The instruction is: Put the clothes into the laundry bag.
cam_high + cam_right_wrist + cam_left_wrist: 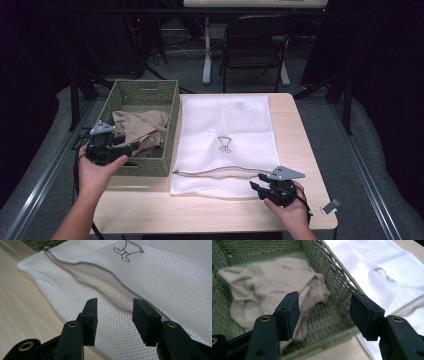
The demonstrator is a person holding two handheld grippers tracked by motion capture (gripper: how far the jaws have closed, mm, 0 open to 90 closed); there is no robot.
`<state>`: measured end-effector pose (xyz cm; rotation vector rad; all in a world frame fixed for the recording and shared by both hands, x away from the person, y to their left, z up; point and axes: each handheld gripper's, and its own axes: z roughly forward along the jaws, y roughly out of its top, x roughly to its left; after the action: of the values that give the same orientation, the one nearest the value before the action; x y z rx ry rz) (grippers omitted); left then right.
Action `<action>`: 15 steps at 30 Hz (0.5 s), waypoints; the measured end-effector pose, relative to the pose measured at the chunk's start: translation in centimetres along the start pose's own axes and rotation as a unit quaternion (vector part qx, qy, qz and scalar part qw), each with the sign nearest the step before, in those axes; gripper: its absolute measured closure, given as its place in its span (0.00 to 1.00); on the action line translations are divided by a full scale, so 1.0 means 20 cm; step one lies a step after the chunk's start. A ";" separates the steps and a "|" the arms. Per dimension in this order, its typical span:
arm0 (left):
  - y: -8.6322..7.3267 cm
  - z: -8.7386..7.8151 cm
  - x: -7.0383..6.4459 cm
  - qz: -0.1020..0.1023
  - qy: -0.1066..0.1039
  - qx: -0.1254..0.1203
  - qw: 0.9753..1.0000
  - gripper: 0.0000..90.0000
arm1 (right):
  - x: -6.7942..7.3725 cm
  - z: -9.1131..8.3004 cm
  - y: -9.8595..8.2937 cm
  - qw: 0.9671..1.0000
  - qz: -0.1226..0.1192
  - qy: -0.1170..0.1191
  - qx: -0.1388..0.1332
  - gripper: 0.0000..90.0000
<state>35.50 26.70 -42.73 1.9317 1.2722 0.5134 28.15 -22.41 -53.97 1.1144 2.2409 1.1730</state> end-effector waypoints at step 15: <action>0.15 0.08 0.12 -0.028 0.013 0.026 0.999 0.43 | -0.01 0.00 0.00 1.000 0.002 0.001 0.000 0.62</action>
<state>39.37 27.59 -41.56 1.9325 1.3644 0.4825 28.23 -22.52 -54.01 1.1182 2.2420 1.1750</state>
